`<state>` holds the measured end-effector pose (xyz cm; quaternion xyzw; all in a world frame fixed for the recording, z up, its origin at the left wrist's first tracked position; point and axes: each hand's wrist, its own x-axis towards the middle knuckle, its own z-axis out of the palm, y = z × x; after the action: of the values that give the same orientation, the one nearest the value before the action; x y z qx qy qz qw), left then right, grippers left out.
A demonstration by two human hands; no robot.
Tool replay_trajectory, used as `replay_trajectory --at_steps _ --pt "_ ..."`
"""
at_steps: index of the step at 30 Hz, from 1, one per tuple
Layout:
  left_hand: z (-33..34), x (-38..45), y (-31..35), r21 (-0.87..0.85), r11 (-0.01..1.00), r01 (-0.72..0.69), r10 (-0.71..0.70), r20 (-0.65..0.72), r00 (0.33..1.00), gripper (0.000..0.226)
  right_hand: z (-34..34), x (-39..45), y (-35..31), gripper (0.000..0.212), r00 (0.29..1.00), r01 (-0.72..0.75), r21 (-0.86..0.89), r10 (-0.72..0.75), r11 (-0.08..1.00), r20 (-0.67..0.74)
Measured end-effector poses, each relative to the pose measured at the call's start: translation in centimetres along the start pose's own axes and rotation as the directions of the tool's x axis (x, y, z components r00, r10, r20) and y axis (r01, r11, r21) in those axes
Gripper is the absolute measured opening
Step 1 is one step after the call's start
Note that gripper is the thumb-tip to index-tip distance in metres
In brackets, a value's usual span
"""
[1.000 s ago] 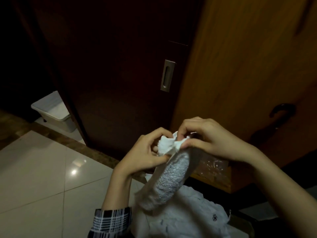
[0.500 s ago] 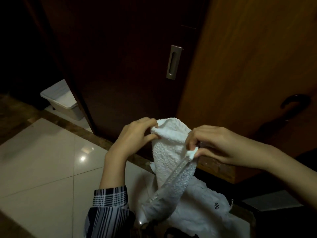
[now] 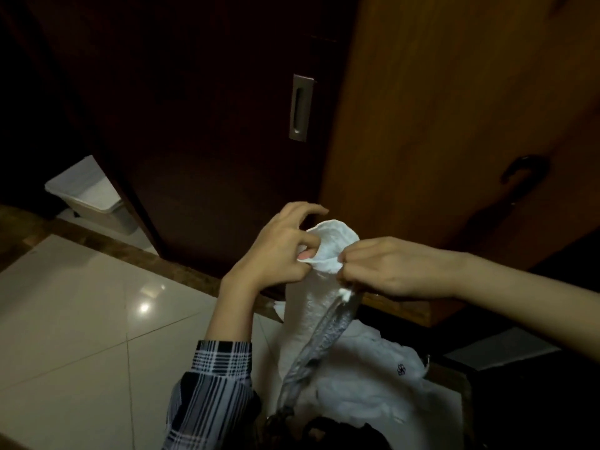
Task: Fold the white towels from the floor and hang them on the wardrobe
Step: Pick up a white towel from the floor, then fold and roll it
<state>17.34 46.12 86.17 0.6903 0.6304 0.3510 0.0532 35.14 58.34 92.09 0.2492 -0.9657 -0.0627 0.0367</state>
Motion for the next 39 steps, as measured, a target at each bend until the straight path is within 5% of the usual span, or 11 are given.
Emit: replay_trajectory --at_steps 3,8,13,21,24,30,39 --pt "-1.8 1.7 0.0 0.080 0.993 -0.088 0.079 0.104 0.991 0.010 -0.7 0.1 -0.1 0.019 0.995 -0.089 0.075 0.092 0.993 -0.031" --pt "-3.4 4.6 -0.4 0.192 0.923 -0.334 0.305 0.163 0.938 0.015 -0.6 0.3 2.2 0.037 0.983 -0.050 -0.106 0.030 0.993 -0.182" --pt "-4.7 6.0 -1.1 0.276 0.900 -0.338 0.247 0.316 0.916 0.015 -0.5 0.4 4.6 0.034 0.965 -0.029 -0.176 -0.018 0.984 -0.262" --pt "-7.5 7.9 -3.5 0.589 0.718 -0.371 0.265 0.262 0.928 0.026 -0.9 -1.0 3.7 0.035 0.972 0.070 -0.160 -0.103 0.985 -0.211" --pt "-7.6 8.6 -3.2 0.541 0.785 -0.301 0.247 0.172 0.954 0.038 -1.8 -0.9 3.3 0.035 0.968 0.108 -0.141 -0.136 0.984 -0.211" --pt "-7.4 10.0 -0.6 0.157 0.982 -0.107 0.098 0.066 0.993 0.019 -3.8 0.2 3.1 0.017 0.970 0.093 -0.141 -0.121 0.986 -0.209" --pt "-8.9 12.9 3.3 -0.064 0.990 -0.129 0.119 -0.136 0.983 0.017 -8.1 1.1 5.3 0.025 0.892 -0.356 -0.181 0.276 0.917 -0.357"
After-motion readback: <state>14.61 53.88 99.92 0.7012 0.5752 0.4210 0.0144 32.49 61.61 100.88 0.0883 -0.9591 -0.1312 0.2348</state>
